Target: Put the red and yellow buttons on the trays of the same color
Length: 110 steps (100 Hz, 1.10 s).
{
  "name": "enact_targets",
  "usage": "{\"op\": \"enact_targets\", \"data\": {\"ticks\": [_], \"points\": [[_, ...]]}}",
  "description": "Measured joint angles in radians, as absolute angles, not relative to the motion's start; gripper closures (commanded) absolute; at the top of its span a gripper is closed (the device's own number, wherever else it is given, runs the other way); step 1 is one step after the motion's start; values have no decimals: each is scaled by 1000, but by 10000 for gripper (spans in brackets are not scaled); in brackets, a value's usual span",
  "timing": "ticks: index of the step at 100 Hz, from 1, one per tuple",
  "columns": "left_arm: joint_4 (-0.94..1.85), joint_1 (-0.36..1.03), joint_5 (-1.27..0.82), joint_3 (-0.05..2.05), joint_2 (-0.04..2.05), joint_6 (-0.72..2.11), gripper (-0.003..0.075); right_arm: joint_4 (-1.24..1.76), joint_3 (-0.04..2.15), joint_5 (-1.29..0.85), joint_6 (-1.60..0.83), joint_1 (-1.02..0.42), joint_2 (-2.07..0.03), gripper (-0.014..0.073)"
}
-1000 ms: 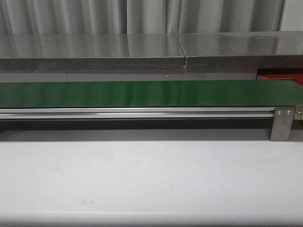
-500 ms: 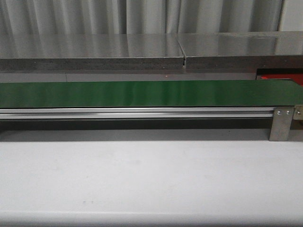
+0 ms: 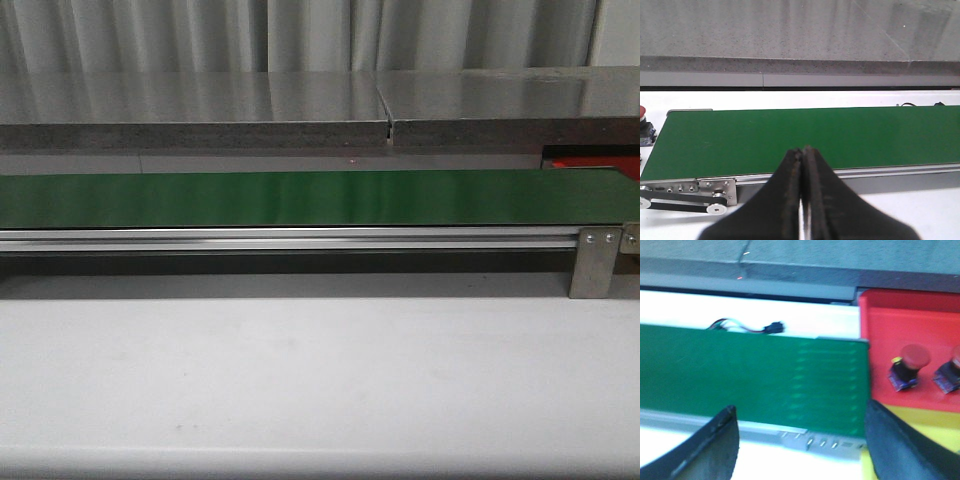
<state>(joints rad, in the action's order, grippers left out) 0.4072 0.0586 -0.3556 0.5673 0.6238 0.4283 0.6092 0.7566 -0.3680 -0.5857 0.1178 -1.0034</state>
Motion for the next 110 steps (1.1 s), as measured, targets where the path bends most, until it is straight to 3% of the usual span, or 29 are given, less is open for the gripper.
{"op": "enact_targets", "data": {"ticks": [14,38,49,110], "points": [[407,59,-356,567,624,428,739,609,626,-382,-586,80,-836,167],[407,59,-356,567,624,428,739,609,512,-458,-588,76,-563,574],[407,59,-356,567,624,428,739,609,492,-496,-588,76,-490,713],[407,59,-354,567,624,428,739,609,485,-509,-590,76,-467,711]]}}
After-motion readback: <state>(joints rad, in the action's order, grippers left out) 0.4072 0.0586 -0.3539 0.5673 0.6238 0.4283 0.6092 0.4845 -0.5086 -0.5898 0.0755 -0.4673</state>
